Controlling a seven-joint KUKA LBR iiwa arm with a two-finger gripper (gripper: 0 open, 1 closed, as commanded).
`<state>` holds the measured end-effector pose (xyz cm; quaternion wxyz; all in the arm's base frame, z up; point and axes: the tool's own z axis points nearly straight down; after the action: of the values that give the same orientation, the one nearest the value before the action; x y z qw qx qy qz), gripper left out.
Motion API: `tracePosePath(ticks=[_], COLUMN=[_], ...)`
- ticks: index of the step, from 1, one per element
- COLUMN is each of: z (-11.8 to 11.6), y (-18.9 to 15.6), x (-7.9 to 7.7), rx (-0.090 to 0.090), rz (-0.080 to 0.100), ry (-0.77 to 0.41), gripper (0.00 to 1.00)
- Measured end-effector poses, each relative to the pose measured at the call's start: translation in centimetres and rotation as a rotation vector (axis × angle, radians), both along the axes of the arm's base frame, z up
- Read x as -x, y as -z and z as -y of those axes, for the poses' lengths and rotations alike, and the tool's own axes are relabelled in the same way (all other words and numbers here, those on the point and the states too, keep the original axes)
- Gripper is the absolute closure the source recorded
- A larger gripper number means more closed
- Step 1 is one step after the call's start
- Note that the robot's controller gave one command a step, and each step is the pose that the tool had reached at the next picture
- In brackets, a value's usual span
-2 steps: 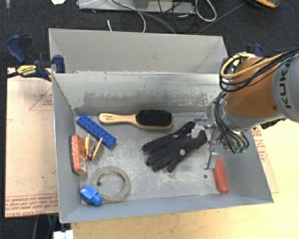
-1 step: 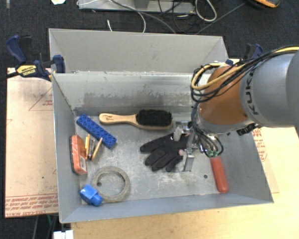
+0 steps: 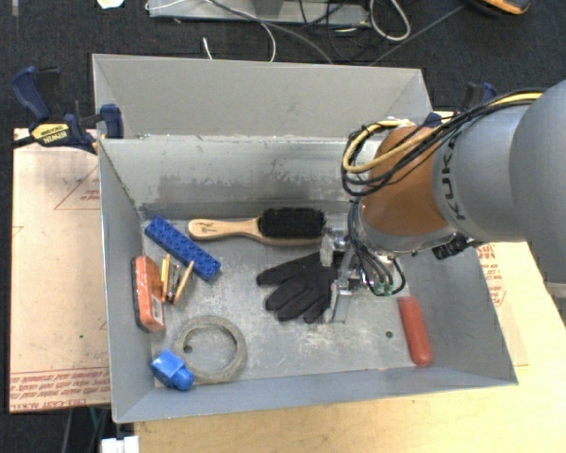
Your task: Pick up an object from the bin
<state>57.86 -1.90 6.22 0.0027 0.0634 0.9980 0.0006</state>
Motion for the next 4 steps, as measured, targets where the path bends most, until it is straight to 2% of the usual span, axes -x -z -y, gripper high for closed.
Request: tracePosePath(ticks=[1,2,3,4], z=[-2.9,-3.8,-6.2,-6.4], y=[-0.8,-0.8,-0.9,-0.9], x=[-2.0,-2.2,-2.3,-2.8], rx=[0.003,0.001,0.006,0.002], rz=[0.001,0.001,0.003,-0.002], ry=[-0.028,0.073,-0.176,-0.148], gripper=[0.00,0.00,0.00,0.00])
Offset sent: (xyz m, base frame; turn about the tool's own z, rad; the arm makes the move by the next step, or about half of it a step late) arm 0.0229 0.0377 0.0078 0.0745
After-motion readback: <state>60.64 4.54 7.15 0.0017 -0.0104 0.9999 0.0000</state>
